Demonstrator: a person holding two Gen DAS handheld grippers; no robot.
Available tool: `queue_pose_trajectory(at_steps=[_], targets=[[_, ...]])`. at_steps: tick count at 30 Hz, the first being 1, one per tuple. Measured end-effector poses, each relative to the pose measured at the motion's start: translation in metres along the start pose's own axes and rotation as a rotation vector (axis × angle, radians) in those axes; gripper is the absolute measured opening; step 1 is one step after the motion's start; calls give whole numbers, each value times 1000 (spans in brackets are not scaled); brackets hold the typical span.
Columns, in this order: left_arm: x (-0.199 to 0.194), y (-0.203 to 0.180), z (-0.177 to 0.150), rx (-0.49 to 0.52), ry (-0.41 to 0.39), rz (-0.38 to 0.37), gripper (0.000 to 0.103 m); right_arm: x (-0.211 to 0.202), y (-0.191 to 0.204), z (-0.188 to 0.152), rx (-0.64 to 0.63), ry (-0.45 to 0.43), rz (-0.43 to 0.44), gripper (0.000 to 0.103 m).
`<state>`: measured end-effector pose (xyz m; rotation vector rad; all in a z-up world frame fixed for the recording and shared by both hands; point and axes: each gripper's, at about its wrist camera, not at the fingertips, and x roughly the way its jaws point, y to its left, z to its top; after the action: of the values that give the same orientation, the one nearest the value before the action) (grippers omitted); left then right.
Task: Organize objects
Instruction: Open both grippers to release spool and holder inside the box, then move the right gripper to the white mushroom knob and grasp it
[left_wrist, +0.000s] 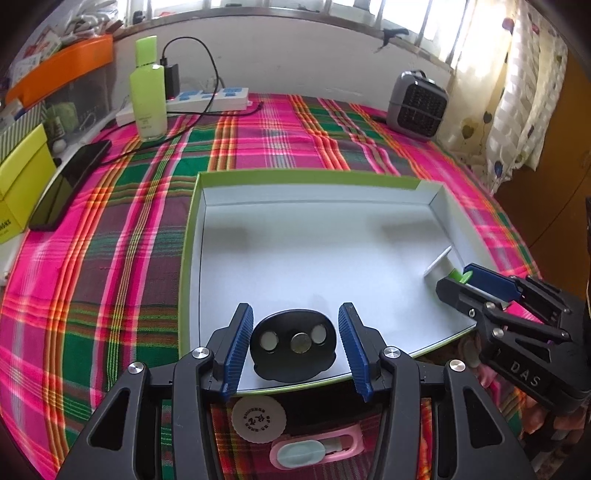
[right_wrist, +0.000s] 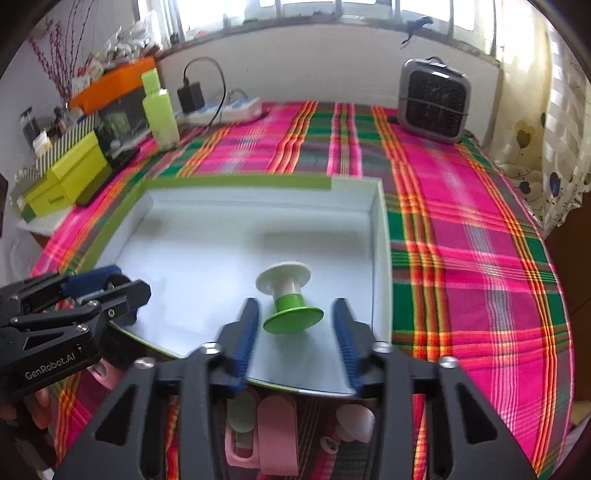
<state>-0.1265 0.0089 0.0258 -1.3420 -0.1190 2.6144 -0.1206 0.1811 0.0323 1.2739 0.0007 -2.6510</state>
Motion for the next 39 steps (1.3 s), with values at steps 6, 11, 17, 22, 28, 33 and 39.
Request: queue_pose_trajectory(at_steps=[6, 11, 17, 22, 28, 33, 39], targets=[[-13, 8, -2, -39, -32, -10, 55, -12, 1, -1, -10, -42, -8, 58], [-26, 7, -7, -27, -66, 0, 59, -19, 3, -6, 2, -62, 2, 58], [-45, 14, -18, -43, -108, -5, 60, -38, 7, -15, -14, -109, -19, 58], [-62, 13, -29, -40, -149, -16, 60, -53, 7, -25, 9, -138, -11, 58], [-75, 10, -47, -26, -171, -19, 60, -66, 8, -40, 20, -159, -11, 58], [-77, 11, -63, -17, -173, 5, 60, -72, 8, -53, 25, -164, -15, 58], [-71, 10, -83, 1, -152, -7, 60, -74, 12, -70, 2, -163, -17, 58]])
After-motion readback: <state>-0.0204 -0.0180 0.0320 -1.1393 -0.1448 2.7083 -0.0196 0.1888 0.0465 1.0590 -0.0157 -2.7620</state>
